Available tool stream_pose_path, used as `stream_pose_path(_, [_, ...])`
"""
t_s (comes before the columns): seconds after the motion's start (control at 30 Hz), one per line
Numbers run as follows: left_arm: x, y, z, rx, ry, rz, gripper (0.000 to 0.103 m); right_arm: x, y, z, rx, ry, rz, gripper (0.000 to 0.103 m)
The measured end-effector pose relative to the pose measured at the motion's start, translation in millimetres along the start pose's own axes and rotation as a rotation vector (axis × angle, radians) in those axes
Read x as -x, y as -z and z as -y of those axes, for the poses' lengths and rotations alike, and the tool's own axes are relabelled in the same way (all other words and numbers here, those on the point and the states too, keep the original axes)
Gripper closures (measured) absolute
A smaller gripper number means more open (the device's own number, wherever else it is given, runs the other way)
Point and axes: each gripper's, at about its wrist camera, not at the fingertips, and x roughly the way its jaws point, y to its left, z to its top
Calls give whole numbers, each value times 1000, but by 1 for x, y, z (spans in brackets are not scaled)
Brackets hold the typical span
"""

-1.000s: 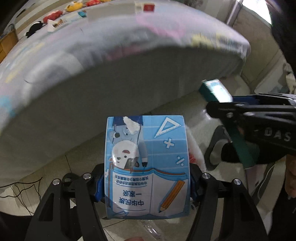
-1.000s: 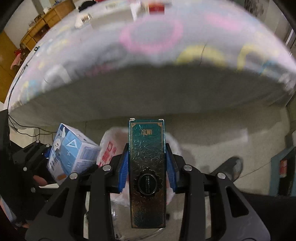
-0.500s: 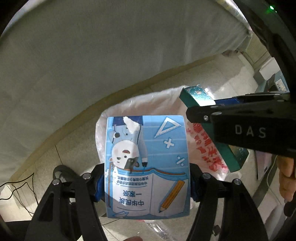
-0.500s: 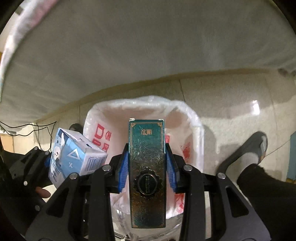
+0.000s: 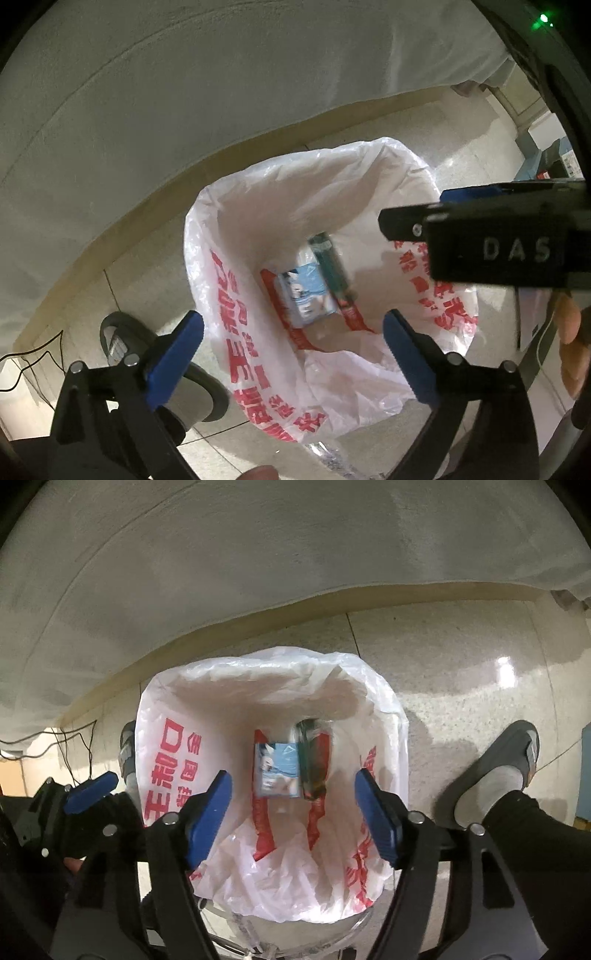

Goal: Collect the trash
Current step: 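Open both tools to drop the boxes into the trash bag, then move both tools back over the remaining items on the bed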

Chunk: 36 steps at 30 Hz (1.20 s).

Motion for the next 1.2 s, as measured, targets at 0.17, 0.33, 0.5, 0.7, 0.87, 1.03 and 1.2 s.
stream_pose_path(0.17, [0,1,-1,4,-8,0,8,2,-1,-2,8,4,0,34])
stream_pose_path(0.33, [3,4,-2,-2,-23,9,8,9,3,0,-12,3,-3,28])
stream_pose_path(0.5, [10,2,-6,17,-28,19,8,33,6,10,-54,2,12,25])
stream_pose_path(0.7, [44,-2,-4,40,-35,91,8,70,12,16,-50,59,51,21])
stream_pose_path(0.87, [80,-3,-8,78,-43,163,8,102,15,18,-50,25,93,21])
stream_pose_path(1.03, [122,-6,-15,141,-34,241,8,146,19,15,-31,3,162,21])
stream_pose_path(1.2, [161,-14,-31,198,-37,314,8,190,13,8,9,1,229,21])
